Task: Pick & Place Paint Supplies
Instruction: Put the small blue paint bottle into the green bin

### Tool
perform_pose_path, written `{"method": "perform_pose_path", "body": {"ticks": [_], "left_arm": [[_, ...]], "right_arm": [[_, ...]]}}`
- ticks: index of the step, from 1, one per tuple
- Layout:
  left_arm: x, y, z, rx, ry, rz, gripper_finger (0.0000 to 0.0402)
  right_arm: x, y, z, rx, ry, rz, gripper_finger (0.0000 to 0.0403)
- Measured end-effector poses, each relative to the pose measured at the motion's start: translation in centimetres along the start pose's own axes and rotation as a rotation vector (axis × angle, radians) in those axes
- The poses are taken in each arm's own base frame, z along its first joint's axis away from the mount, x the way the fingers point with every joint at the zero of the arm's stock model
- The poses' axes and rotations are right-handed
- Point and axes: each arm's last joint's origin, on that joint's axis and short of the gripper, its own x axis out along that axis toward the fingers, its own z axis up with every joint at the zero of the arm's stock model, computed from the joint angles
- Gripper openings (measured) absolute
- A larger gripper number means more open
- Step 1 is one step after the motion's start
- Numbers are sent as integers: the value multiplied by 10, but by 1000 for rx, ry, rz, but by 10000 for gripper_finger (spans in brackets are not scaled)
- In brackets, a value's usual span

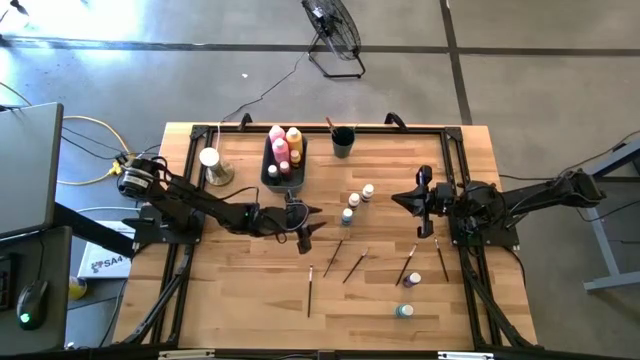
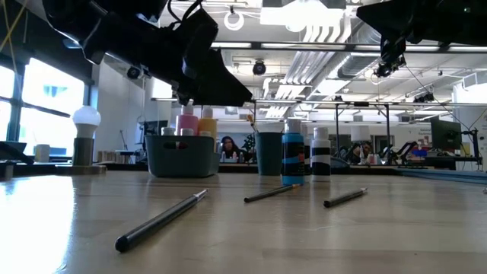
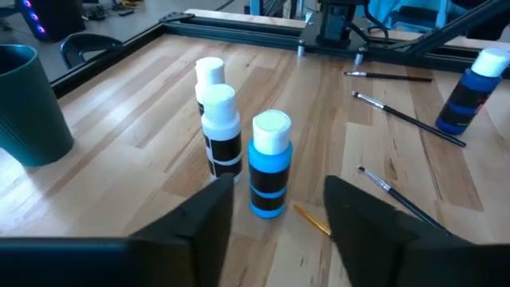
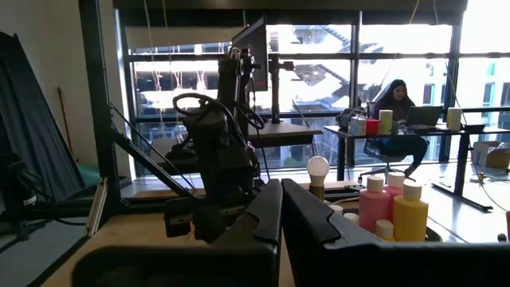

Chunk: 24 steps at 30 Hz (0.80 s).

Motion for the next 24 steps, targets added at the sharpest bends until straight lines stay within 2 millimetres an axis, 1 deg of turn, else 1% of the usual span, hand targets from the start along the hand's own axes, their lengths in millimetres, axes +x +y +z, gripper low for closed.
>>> {"method": "perform_pose_path", "body": {"ticks": [3,6,9,14,18,21,24], "left_arm": [[0,0,0,1,1,-6,225],[0,-2,0,3,10,-52,240],[0,-4,-1,19,23,-128,244],[-1,-7,-3,111,52,-243,245],[-2,-9,-4,129,61,-330,245],[-2,-10,-4,161,59,-370,245],[-2,-10,-3,158,50,-354,245]], "right_arm": [[0,0,0,-1,0,0,2],[0,0,0,-1,0,0,2],[0,0,0,-1,1,0,2],[0,0,0,-1,2,0,2],[0,0,0,-2,2,0,2],[0,0,0,-2,3,0,2],[0,0,0,-2,3,0,2]]}}
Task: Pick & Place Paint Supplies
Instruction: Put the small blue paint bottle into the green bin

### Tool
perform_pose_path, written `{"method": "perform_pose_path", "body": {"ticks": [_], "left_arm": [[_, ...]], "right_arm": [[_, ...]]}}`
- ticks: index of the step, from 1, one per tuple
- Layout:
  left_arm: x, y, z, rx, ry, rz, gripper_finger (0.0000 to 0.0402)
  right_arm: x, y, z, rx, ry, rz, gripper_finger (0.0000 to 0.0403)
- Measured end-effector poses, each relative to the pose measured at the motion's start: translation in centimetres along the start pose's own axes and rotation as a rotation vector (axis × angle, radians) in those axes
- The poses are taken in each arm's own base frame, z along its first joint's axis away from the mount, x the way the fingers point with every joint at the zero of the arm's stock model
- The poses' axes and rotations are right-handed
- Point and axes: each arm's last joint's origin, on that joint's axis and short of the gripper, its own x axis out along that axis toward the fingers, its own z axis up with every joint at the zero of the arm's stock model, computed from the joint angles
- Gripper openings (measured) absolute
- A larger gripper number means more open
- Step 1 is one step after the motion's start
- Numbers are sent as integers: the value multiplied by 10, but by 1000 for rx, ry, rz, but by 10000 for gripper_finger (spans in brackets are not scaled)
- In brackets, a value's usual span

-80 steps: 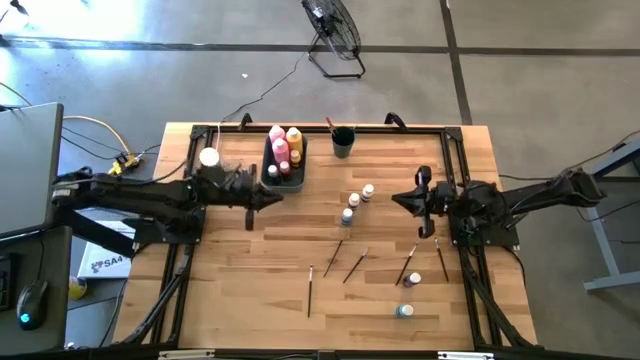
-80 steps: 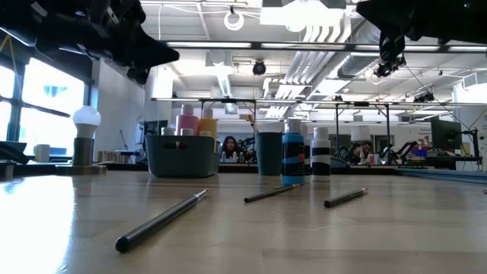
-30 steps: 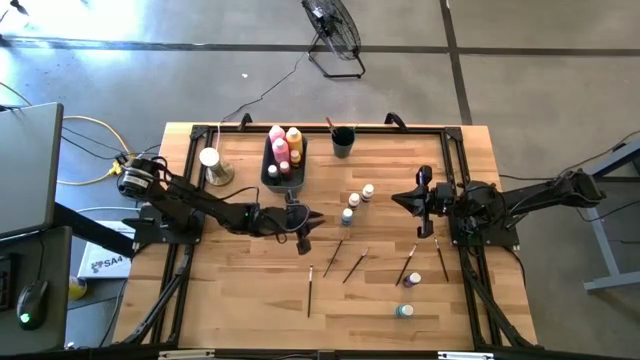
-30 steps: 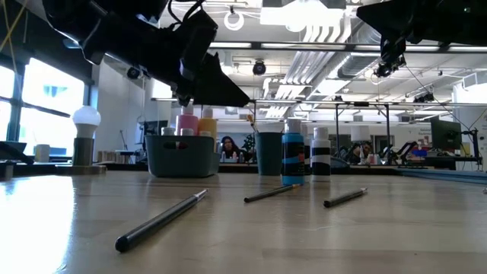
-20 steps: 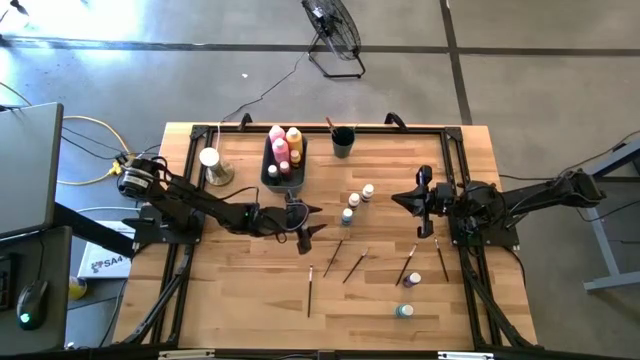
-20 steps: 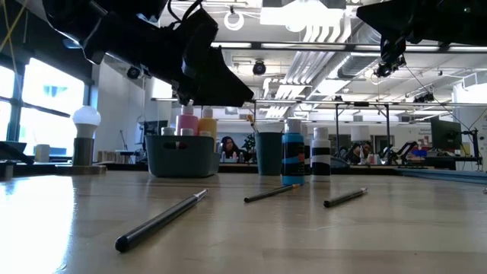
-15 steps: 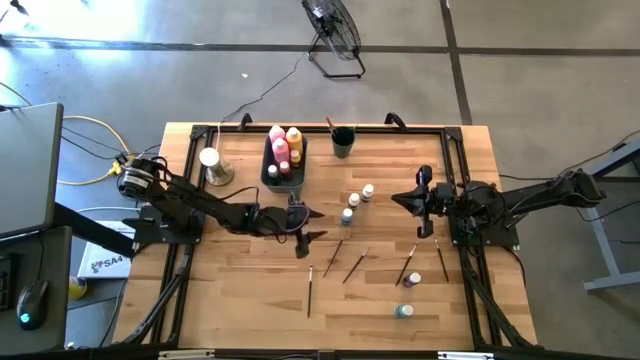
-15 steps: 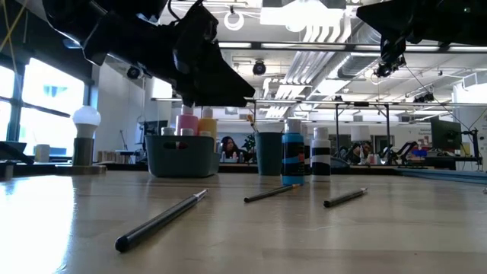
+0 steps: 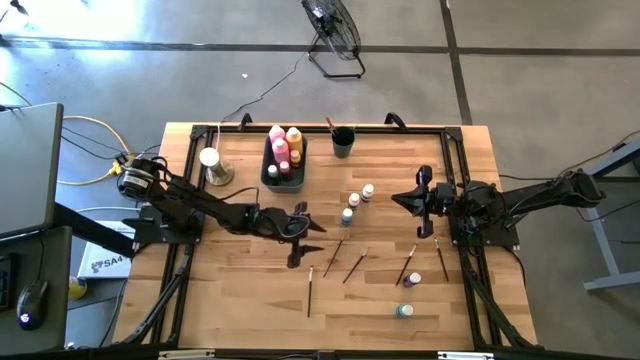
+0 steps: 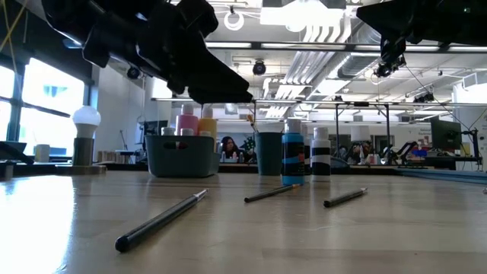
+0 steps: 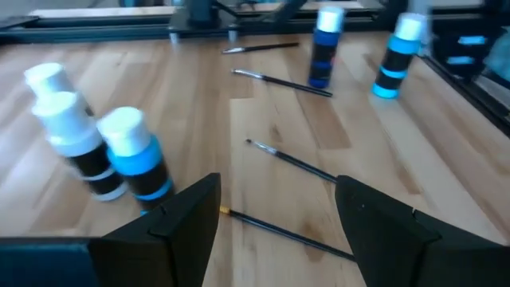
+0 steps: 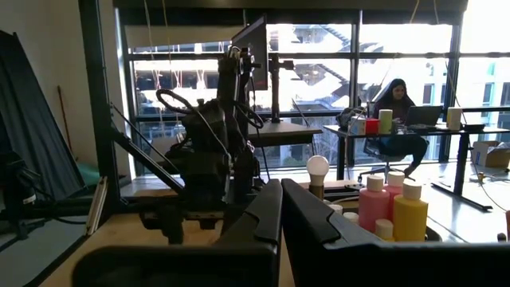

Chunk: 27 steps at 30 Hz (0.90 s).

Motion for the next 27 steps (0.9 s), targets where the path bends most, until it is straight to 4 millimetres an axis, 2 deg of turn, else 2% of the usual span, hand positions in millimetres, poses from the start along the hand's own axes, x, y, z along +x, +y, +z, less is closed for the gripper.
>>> {"method": "perform_pose_path", "body": {"ticks": [8,18,22,27], "left_arm": [[-1,7,0,-125,-25,247,243],[-1,9,1,-129,-44,316,243],[8,17,-3,-180,-95,324,243],[28,30,-8,-238,-81,355,243]], "right_arm": [[0,0,0,0,0,0,2],[0,0,0,-19,0,0,2],[0,0,0,-20,-1,0,2],[0,0,0,-22,-1,0,2]]}}
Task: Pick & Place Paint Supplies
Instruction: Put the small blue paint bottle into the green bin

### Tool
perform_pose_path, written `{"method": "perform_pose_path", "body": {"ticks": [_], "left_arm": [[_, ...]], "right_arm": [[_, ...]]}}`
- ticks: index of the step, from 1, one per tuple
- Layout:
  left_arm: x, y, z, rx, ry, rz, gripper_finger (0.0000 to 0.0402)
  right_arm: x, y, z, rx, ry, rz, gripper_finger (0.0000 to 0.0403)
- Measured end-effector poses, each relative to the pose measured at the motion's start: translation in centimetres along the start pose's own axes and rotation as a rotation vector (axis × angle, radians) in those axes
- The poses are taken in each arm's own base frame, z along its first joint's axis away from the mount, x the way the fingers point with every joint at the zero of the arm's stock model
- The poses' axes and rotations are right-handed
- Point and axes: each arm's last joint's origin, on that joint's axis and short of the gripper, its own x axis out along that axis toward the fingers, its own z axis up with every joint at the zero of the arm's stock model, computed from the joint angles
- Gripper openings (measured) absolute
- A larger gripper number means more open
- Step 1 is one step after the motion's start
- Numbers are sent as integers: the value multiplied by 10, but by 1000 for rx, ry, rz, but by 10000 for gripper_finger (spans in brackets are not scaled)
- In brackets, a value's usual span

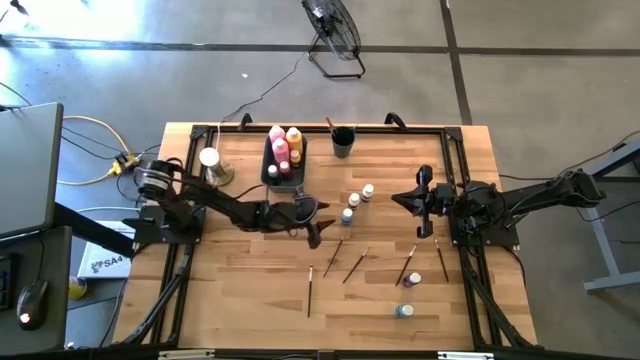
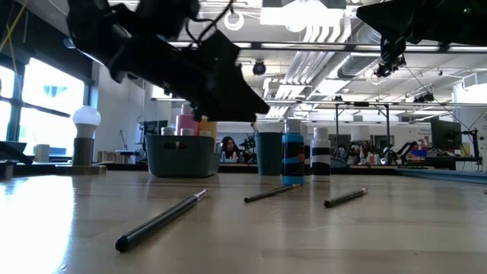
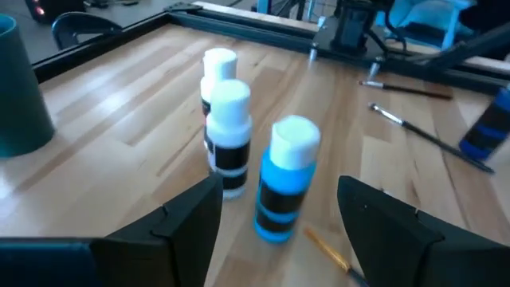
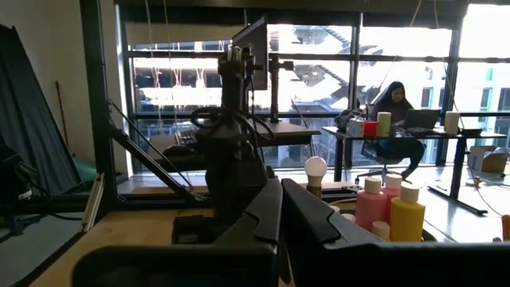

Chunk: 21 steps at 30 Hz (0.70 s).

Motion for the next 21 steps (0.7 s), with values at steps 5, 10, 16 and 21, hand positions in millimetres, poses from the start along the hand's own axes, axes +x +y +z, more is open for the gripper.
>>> {"method": "perform_pose_path", "body": {"ticks": [5,10,16,21], "left_arm": [[19,-2,4,5,4,-57,243],[35,-9,0,80,37,-66,243],[42,-10,1,96,47,-8,243],[43,-9,2,92,32,11,243]], "right_arm": [[0,0,0,-1,1,0,2],[0,0,0,-4,1,0,2],[0,0,0,-4,2,0,2],[0,0,0,-4,2,0,2]]}}
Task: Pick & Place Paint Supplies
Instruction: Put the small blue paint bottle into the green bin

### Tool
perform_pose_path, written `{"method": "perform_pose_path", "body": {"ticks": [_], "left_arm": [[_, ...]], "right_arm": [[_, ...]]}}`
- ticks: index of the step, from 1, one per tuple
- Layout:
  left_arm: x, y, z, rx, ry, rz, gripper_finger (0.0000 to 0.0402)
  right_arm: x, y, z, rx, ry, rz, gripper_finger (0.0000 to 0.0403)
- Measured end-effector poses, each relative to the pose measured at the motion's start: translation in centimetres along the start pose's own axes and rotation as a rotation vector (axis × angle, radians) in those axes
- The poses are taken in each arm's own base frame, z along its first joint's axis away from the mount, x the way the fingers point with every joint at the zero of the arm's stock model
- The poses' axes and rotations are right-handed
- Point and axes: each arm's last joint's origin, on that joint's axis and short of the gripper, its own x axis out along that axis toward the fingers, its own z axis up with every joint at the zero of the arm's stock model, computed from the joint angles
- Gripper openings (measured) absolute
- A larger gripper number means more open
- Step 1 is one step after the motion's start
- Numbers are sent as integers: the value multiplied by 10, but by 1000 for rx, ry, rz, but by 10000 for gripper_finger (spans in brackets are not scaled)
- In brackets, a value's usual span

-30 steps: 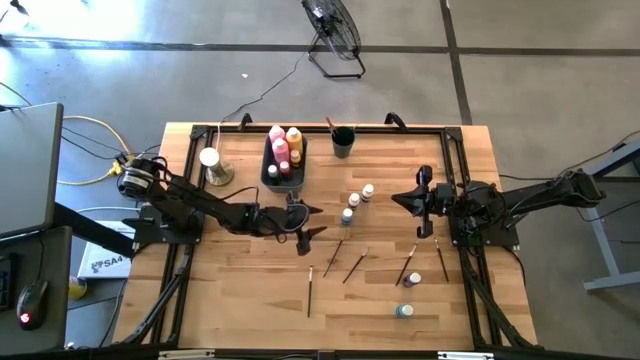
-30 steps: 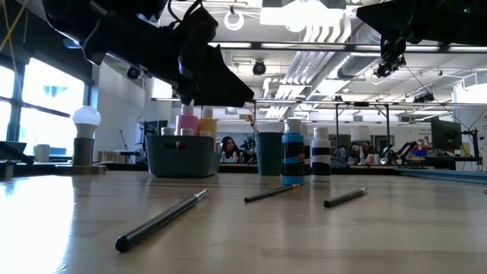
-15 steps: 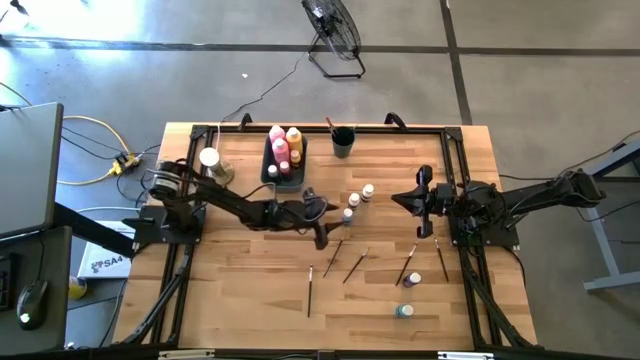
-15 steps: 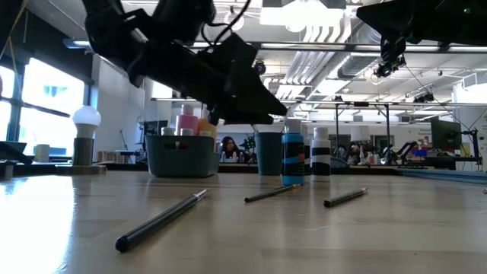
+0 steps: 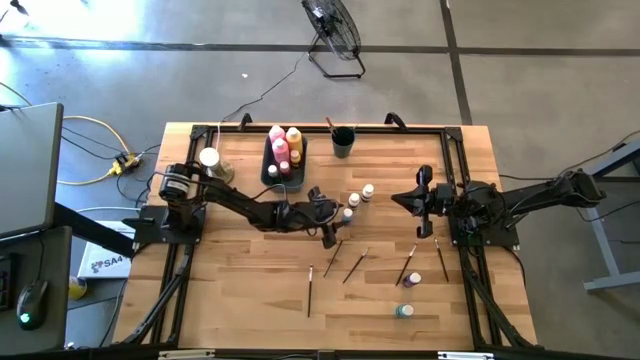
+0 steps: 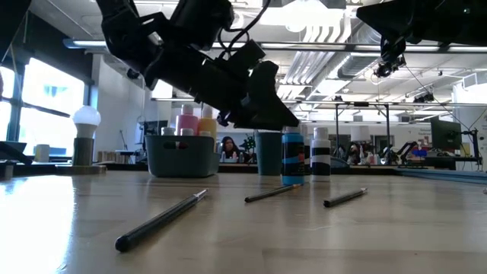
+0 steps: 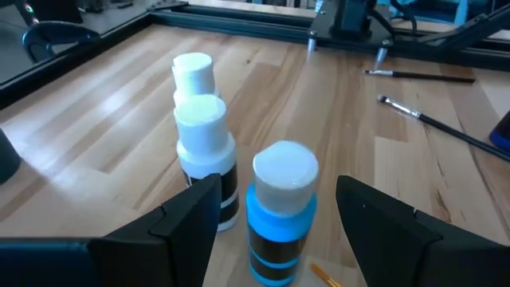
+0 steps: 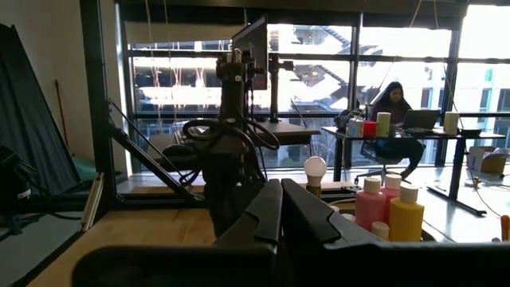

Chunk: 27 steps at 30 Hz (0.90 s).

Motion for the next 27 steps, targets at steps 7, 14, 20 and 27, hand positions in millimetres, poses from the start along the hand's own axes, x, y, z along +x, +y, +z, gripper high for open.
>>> {"method": "perform_pose_path", "body": {"ticks": [7,14,20,27], "left_arm": [[3,7,1,-29,7,5,243],[3,6,3,-31,-13,-5,243],[3,6,3,-32,-14,-5,243],[3,6,3,-32,-14,-1,243]], "right_arm": [[0,0,0,0,0,0,2],[0,0,0,0,0,0,2],[0,0,0,0,0,0,2],[0,0,0,0,0,0,2]]}}
